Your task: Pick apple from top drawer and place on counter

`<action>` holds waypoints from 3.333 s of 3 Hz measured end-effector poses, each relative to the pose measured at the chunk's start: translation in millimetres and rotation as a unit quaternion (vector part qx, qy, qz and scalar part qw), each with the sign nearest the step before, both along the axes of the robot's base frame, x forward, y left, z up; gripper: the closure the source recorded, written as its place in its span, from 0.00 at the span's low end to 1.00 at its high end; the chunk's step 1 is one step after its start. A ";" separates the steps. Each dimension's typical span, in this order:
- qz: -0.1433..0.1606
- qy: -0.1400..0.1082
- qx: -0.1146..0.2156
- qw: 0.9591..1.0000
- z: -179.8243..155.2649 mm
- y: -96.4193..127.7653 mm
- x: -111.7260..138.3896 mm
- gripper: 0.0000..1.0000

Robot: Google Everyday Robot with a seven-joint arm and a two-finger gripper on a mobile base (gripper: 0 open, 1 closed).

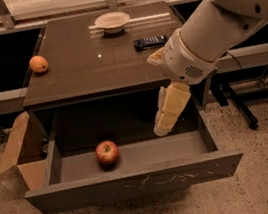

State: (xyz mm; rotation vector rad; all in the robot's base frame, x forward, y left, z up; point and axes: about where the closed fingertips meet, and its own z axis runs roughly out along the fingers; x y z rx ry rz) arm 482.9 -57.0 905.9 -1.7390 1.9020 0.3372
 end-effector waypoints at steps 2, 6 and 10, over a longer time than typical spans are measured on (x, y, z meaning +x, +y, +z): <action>-0.014 0.083 0.052 0.995 -121.4 40.8 18.8 0.00; -0.022 0.098 0.141 0.985 -236.1 116.9 83.5 0.00; -0.007 0.126 0.132 0.983 -290.6 164.0 66.7 0.48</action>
Offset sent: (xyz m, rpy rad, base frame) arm 0.0275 0.0543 -0.1736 0.1555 0.2473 -0.0431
